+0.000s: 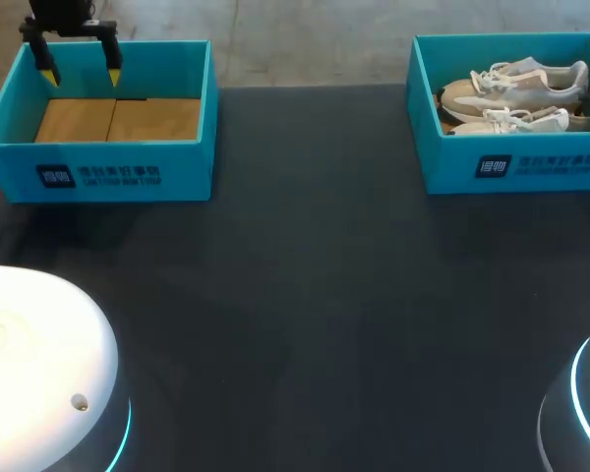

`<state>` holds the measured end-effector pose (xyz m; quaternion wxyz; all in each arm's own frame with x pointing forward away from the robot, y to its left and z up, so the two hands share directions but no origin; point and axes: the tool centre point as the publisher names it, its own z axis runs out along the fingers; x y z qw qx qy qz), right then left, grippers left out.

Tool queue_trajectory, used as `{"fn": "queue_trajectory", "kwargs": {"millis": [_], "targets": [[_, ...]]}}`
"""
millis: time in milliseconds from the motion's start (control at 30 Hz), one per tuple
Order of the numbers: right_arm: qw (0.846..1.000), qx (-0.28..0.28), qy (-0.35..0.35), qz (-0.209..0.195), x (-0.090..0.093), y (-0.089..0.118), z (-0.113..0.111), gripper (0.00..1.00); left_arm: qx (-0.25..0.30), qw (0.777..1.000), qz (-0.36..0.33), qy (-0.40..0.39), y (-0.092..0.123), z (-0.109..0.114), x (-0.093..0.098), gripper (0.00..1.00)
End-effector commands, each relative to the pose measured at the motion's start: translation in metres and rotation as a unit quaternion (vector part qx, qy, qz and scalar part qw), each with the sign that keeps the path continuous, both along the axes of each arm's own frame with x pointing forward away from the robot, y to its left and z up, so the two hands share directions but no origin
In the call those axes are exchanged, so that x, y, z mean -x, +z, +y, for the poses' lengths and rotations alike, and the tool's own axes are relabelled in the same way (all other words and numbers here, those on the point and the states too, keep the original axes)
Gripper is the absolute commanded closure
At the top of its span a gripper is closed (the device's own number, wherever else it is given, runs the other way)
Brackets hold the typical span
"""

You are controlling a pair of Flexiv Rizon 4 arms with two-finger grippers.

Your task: Take the shoe out of the shoebox, open the shoe tongue, remove and reinsert the insole, then place the shoe into the shoebox

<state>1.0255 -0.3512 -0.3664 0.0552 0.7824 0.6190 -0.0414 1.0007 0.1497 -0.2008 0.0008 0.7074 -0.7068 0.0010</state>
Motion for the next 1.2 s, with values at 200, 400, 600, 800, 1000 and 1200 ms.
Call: {"fn": "queue_trajectory", "kwargs": {"millis": [200, 400, 600, 800, 1000, 1200], "targets": [[1.000, 0.002, 0.000, -0.008, 0.000, 0.023, 0.000, 1.00, 0.000, 1.000, 0.000, 0.000, 0.000, 0.000, 0.000, 0.00], [1.000, 0.006, 0.005, -0.010, 0.004, 0.050, -0.003, 1.00, 0.000, 1.000, 0.000, 0.000, 0.000, 0.000, 0.000, 0.00], [1.000, 0.016, 0.009, -0.007, 0.007, 0.080, -0.004, 1.00, 0.000, 1.000, 0.000, 0.000, 0.000, 0.000, 0.000, 0.00], [1.000, 0.017, 0.015, -0.008, 0.006, 0.112, -0.003, 1.00, 0.000, 1.000, 0.000, 0.000, 0.000, 0.000, 0.000, 0.00], [1.000, 0.017, 0.016, -0.017, 0.001, 0.146, 0.001, 1.00, 0.000, 1.000, 0.000, 0.000, 0.000, 0.000, 0.000, 0.00], [0.999, 0.023, 0.020, -0.015, 0.000, 0.168, 0.010, 1.00, 0.000, 1.000, 0.000, 0.000, 0.000, 0.000, 0.000, 0.00]]}}
